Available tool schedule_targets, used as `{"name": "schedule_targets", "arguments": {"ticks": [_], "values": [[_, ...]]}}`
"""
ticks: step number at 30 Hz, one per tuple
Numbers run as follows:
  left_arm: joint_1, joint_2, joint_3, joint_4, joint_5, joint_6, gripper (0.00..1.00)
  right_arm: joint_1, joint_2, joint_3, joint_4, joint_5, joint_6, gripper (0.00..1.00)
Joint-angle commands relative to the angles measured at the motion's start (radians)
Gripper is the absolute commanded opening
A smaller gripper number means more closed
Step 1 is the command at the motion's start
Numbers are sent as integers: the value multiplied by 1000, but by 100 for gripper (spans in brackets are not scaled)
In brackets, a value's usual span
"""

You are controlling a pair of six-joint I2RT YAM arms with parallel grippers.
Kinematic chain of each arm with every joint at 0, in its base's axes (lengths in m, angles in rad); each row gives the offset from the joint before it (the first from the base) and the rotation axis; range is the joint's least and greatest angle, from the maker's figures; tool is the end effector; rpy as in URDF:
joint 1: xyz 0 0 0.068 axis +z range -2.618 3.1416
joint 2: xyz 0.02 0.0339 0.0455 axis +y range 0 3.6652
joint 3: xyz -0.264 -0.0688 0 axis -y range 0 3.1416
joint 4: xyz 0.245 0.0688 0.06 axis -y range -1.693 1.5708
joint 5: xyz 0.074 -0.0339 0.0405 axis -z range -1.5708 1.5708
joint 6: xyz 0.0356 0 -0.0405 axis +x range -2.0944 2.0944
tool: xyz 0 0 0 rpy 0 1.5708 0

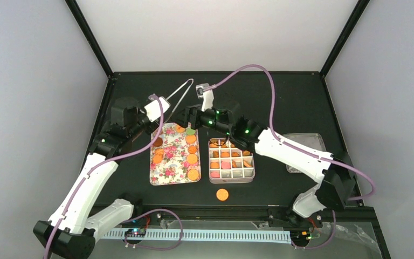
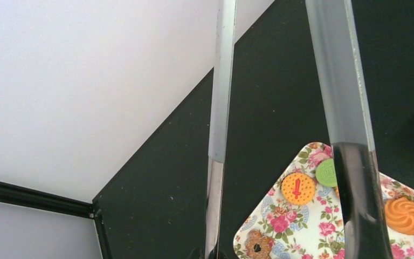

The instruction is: Pack the cookies

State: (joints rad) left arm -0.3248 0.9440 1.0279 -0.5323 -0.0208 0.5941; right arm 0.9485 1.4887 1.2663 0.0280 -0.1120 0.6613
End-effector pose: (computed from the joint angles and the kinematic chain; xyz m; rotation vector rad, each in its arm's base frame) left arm 0.1926 -0.0641 0.3601 0.8858 1.8203 0.1917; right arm 0.2054 0.2931 0.3600 -0.3668 1.9105 1.2273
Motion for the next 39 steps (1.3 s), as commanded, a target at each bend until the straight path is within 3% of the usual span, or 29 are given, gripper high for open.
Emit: {"name": "schedule_targets", "arguments": {"ticks": [1,10,17,20,24,35,39], "values": [[-6,-37,-4,24,33,-18,2,5,53,66,35,67,24,79],[-7,-44,28,-33,85,-60,2,45,134,137,1,262,-6,56],[-6,-43,75,-93,78,-92,2,112,176,181,-27,415,-161,16],[2,-49,86,-94,44,-79,2,116,157,136,-20,471,-192,6],[37,-50,97,-88,35,-88,2,115,117,61,3,515,-240,1],[290,5,158,-29,110,-130,1,116,26,-126,13,654,-308,1],[321,3,153,-12,139,-136,1,115,15,-146,13,650,-313,1]]}}
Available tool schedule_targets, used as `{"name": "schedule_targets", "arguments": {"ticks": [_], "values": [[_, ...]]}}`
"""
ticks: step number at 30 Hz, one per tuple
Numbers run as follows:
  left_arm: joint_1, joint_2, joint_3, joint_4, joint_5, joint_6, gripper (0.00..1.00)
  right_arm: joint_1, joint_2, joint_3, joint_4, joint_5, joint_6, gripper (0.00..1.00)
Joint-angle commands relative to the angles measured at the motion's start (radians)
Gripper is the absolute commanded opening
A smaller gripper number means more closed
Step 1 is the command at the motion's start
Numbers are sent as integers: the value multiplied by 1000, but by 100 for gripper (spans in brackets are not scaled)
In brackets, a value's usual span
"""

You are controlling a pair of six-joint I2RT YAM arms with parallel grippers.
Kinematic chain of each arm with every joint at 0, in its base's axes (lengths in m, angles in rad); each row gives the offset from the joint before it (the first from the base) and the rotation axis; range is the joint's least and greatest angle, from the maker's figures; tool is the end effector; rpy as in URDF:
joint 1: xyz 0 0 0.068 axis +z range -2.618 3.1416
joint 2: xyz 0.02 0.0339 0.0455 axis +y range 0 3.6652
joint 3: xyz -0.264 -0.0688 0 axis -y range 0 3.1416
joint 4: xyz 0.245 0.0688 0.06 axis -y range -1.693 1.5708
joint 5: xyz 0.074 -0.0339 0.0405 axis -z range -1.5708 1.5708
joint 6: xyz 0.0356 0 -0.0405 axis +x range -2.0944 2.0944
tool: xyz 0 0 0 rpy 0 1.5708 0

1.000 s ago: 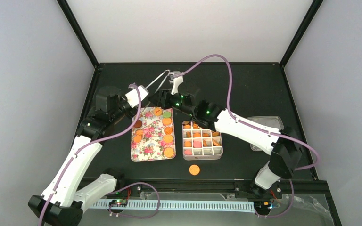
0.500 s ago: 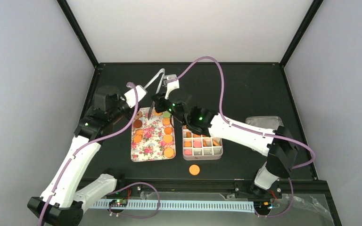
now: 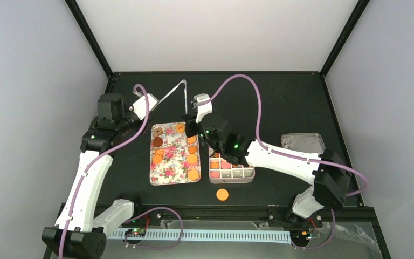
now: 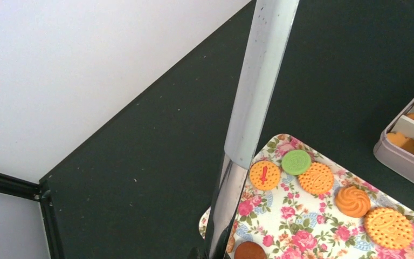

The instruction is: Pack the cookies

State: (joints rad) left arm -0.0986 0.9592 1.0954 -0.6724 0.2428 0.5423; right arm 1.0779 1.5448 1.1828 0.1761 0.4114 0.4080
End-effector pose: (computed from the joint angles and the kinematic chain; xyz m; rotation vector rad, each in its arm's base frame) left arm 0.1945 -0.0278 0.3669 0.7940 1.9330 0.0129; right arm 0.1868 0.3177 0.3270 -0.2927 1.7734 0.7216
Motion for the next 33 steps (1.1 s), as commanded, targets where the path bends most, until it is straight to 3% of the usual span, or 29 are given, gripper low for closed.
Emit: {"name": "schedule_targets", "arguments": {"ticks": [1,4,7,10,14,20,27,33], "values": [[96,-15,83,127,-110,-89,2,-13,-41,-61,-134,117,-59,1],[95,-24,67,99,23,-103,2,-14,-33,-34,-134,73,-51,1],[90,-17,59,32,251,-98,2,-8,-20,5,-127,33,-38,1],[63,-17,28,-3,337,-90,14,2,-6,49,-127,31,-37,1],[7,-35,-40,-24,305,-51,34,9,11,99,-148,65,-20,1],[-16,-103,-141,37,128,-31,40,13,37,167,-206,83,20,1],[-34,-182,-211,140,-16,-8,36,35,85,220,-240,69,54,1],[-43,-168,-234,163,-56,-13,9,48,78,232,-228,-9,106,5]]}}
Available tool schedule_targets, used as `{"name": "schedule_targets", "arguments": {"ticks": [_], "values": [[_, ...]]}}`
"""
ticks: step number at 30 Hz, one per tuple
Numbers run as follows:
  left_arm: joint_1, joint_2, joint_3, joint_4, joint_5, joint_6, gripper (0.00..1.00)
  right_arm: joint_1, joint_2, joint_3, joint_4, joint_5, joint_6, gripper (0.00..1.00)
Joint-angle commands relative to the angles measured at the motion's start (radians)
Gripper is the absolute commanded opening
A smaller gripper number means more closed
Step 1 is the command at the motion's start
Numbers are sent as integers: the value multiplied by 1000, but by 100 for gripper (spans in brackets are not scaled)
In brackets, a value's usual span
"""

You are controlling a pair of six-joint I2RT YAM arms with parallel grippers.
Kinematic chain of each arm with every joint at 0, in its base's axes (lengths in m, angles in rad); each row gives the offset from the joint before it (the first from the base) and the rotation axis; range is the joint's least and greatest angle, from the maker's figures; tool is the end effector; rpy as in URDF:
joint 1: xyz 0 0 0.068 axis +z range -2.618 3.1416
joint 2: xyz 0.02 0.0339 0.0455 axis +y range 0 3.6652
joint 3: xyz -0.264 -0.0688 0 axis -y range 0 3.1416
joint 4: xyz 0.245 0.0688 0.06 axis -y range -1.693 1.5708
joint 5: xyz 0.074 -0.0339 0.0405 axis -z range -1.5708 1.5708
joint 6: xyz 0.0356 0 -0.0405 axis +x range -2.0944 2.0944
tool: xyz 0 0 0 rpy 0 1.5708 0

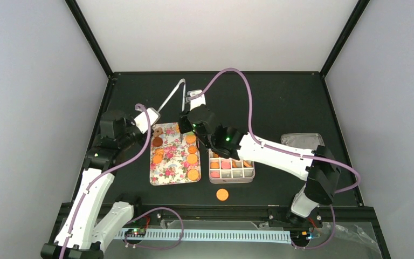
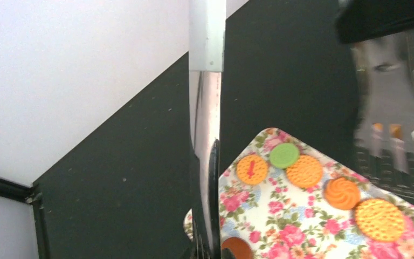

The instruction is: Pack the cookies

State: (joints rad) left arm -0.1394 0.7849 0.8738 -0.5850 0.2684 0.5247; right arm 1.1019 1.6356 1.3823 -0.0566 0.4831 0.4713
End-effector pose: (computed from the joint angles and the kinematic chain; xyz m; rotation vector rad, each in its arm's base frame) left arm 0.1643 -0.0326 0.3300 0.8206 1.8762 -0.0376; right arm 0.1909 0.3403 0.3415 -0.2594 1.8756 0.6386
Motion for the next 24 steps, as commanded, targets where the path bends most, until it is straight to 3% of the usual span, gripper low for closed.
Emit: {"name": "schedule_targets", "arguments": {"ticks": [1,4,7,11,16,20,24], "values": [[-2,4,-18,86,-89,6,6,24,-20,27,12,-97,51,7],[-2,-1,-24,114,-110,5,2,23,-53,-5,56,-167,69,18],[-2,-1,-14,108,-85,-16,2,24,-100,-77,146,-249,69,35],[-1,9,27,31,81,-32,2,19,-164,-161,260,-374,15,65],[1,29,92,-58,334,-83,1,-49,-281,-285,374,-634,-21,91],[2,45,138,-93,540,-149,1,-168,-375,-421,548,-937,60,100],[2,48,143,-39,598,-230,2,-240,-438,-490,598,-1058,107,100]]}}
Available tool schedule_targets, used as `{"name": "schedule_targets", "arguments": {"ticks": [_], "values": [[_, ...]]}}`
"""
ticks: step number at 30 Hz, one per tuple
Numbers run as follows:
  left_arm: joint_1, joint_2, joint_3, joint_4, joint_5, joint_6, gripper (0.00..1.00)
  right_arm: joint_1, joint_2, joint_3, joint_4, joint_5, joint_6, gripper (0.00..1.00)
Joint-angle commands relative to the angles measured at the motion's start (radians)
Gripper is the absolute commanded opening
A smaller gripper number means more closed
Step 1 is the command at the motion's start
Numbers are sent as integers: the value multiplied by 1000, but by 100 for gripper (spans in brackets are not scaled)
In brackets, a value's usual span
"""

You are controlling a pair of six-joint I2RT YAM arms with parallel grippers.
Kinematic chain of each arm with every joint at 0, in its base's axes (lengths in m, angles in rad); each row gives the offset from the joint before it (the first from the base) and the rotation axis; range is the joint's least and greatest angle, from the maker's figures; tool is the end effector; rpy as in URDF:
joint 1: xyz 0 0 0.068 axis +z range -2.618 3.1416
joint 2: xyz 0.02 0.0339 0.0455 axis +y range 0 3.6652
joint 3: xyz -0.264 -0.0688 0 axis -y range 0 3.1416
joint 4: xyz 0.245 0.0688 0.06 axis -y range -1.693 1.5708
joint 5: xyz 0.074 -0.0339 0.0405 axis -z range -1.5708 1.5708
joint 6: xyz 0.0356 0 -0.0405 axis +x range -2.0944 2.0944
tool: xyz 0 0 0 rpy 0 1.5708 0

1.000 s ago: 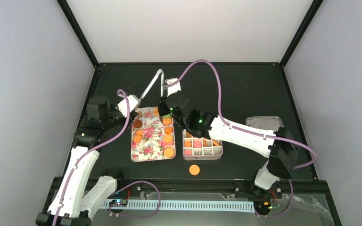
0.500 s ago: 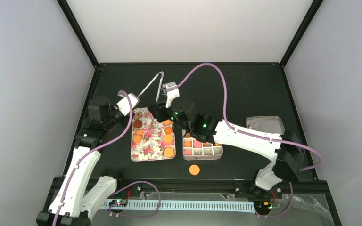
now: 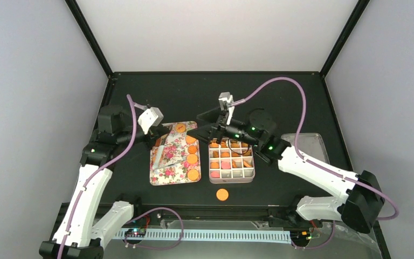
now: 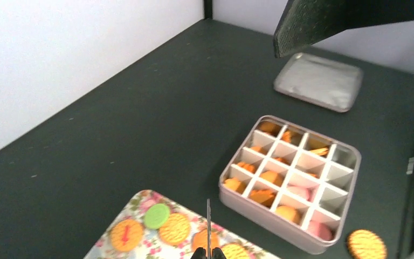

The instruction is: Pack the cookies

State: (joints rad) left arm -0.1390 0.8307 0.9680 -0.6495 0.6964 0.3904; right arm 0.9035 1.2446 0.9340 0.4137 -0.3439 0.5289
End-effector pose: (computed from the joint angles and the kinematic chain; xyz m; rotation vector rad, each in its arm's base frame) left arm 0.1600 -0.0454 0.3518 0.9124 1.7788 -0.5608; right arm 0.1725 0.2383 0.3569 -0.6052 1.5262 1.3848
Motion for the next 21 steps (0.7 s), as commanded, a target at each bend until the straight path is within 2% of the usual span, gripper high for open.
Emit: {"name": "schedule_targets", "arguments": {"ticks": [1,6,9,15,21], "values": [[0,9,48,19,166,-60,2,-46,-58,-42,95,-225,37,100],[-2,61,58,-87,16,115,1,-49,-85,-50,13,-193,-3,100],[-2,69,75,-125,7,150,2,-50,-92,-44,-34,-172,-34,100],[-1,40,112,-84,115,115,2,-60,-126,-70,-110,-132,-95,99],[-1,80,243,-122,326,61,2,-102,-109,-91,-144,-168,-133,96]]}}
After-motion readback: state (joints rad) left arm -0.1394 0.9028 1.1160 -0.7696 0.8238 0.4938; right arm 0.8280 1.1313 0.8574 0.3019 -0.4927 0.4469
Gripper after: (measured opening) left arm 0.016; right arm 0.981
